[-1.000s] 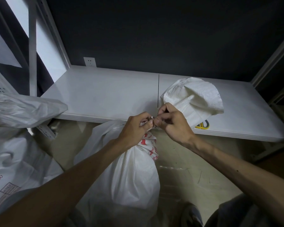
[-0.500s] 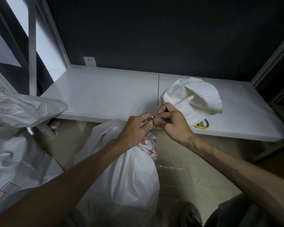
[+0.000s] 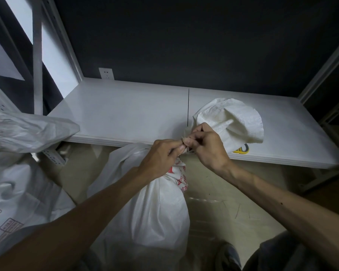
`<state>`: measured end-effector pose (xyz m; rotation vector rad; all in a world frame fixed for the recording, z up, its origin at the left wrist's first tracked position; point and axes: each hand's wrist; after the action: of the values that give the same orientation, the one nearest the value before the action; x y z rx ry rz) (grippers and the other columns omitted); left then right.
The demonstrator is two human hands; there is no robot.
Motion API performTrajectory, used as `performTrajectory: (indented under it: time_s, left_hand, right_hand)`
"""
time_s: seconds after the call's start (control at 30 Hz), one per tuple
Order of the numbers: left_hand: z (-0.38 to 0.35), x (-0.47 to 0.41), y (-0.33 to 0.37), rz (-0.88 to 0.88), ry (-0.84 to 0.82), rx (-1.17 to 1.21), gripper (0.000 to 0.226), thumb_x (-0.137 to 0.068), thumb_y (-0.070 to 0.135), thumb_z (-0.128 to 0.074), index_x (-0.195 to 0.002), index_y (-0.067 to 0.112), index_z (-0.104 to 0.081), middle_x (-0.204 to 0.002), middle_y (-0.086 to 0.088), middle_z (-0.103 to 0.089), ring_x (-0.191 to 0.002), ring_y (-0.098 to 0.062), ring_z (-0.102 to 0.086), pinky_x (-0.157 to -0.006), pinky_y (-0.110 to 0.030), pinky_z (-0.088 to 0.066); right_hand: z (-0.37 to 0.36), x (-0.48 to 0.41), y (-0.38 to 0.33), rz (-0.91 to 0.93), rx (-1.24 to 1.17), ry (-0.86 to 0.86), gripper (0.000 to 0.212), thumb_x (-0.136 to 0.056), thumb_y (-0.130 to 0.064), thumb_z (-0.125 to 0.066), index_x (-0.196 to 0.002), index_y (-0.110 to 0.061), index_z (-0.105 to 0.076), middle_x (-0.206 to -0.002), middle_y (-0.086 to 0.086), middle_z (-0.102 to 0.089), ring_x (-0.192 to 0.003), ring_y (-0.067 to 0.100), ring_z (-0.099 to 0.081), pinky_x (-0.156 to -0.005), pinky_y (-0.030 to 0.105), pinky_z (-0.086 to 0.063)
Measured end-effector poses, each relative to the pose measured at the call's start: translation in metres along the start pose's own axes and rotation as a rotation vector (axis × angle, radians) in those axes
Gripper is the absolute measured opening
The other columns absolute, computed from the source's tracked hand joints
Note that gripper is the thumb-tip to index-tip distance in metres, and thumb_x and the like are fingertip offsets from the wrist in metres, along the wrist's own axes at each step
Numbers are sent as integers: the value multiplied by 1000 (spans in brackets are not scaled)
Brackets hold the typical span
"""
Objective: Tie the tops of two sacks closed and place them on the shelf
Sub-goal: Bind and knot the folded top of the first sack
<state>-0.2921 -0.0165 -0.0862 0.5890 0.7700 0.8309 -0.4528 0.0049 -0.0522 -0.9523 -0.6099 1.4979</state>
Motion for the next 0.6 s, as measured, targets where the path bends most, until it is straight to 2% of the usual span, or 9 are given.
performTrajectory:
  time_s: [0.13, 0.2, 0.27, 0.43, 0.53, 0.6]
  left_hand:
    - [-1, 0, -2, -18, 9, -22, 28, -94, 20, -55, -80, 0, -67, -67, -9, -58, -61, -16, -51, -59, -24, -39]
    - [-1, -1, -2, -15, 14, -16, 26, -94, 18, -56, -80, 0, -68, -66, -7, -58, -62, -17, -51, -59, -19, -36]
    - [-1, -1, 0, -10, 24, -12, 20, -94, 12, -59, -81, 1, -70, -67, -2, -57, -64, -13, -50, -58, -11, -34]
    - [-1, -2, -1, 13, 35, -30, 16, -93, 7, -61, -80, 4, -70, -65, 7, -52, -60, 3, -51, -58, -7, -32]
    - [0, -3, -2, 36, 26, -12, 15, -92, 7, -62, -81, 5, -71, -67, 1, -57, -63, -2, -52, -58, -12, -36]
    - [0, -4, -3, 46, 12, 6, 15, -93, 9, -61, -87, 4, -74, -74, -6, -67, -69, -12, -58, -64, -22, -44]
  right_hand:
    - [0, -1, 0, -43, 49, -13, 21, -91, -12, -66, -71, -8, -62, -87, -4, -44, -76, 2, -48, -67, 3, -37]
    - [0, -2, 0, -53, 82, -27, 19, -91, -15, -66, -74, -8, -61, -88, -3, -44, -76, 2, -48, -67, 3, -38]
    - [1, -3, 0, -53, 92, -20, 20, -90, -17, -68, -76, -6, -61, -88, -4, -44, -74, 2, -49, -66, 5, -40]
    - [1, -6, -1, -51, 89, 10, 18, -83, -22, -75, -76, -13, -62, -90, 0, -52, -75, 9, -55, -64, 8, -43]
    - [11, -11, -7, -39, 62, -77, 12, -81, -18, -78, -78, -21, -67, -89, 2, -63, -75, 9, -59, -66, 12, -45]
    - [19, -15, -11, -70, 23, -153, 17, -82, -14, -77, -71, -23, -69, -82, -2, -68, -73, 7, -63, -69, 17, -50]
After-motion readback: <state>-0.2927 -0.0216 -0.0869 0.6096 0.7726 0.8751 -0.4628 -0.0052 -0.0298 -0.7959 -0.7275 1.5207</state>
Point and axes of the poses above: each hand's wrist, its own x-axis away from the middle knuckle, its own z-axis out of the back of the hand, y = z × x
